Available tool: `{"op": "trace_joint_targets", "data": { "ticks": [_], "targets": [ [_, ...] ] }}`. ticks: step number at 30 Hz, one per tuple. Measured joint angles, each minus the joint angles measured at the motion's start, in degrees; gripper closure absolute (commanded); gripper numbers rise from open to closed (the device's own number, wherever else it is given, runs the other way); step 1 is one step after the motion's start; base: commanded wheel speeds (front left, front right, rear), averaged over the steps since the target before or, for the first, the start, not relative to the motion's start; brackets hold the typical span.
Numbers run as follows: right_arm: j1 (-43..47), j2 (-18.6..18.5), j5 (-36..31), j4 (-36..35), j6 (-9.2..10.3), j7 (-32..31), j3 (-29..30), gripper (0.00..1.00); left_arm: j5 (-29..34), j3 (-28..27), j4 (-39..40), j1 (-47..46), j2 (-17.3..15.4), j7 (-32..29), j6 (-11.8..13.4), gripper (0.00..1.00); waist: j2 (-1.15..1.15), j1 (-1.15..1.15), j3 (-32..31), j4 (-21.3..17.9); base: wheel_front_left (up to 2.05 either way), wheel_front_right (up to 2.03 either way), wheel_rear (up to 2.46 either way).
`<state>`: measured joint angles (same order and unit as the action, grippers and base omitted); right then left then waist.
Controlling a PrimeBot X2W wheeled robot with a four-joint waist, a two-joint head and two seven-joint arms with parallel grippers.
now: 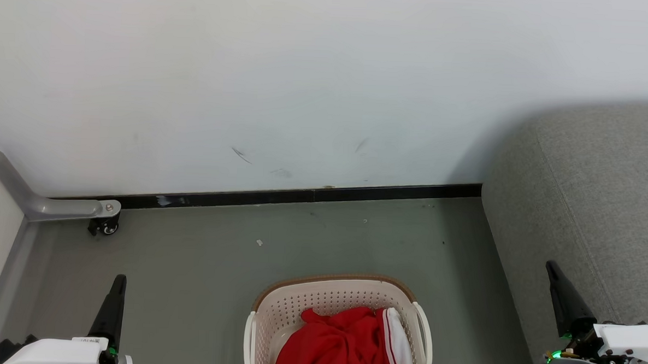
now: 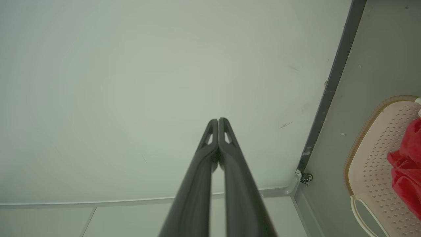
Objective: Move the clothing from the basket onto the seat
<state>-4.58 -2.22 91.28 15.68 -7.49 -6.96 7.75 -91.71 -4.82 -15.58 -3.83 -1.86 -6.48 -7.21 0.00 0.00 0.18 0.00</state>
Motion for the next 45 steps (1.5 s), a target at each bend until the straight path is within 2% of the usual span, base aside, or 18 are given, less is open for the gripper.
{"op": "trace_joint_targets", "data": {
  "ticks": [27, 28, 34, 45],
  "targets": [
    [0.00, 0.00, 0.00, 0.00, 0.00, 0.00, 0.00, 1.00, 0.00, 0.00, 0.00, 0.00, 0.00, 0.00, 0.00, 1.00, 0.00, 0.00, 0.00, 0.00, 0.00, 0.00, 0.00],
    [0.10, 0.04, -0.05, 0.21, -0.02, -0.02, 0.00, 0.00, 0.01, 0.00, -0.22, 0.06, 0.05, 0.00, 0.00, 0.00, 0.00, 0.00, 0.00, 0.00, 0.00, 0.00, 0.00],
    [3.61, 1.54, -0.11, 3.41, 0.00, -0.02, -0.32, 0.00, 0.01, 0.42, -3.43, 3.17, 1.93, 0.01, 0.01, 0.00, 0.00, 0.00, 0.00, 0.00, 0.00, 0.00, 0.00],
    [4.00, 1.62, -2.24, 3.02, -0.01, 2.03, -2.02, 0.00, 2.64, 2.11, -2.82, 3.30, 1.80, 2.11, 0.01, 0.00, 0.00, 0.00, -0.02, 0.00, 0.00, 0.00, 0.00]
  ]
}}
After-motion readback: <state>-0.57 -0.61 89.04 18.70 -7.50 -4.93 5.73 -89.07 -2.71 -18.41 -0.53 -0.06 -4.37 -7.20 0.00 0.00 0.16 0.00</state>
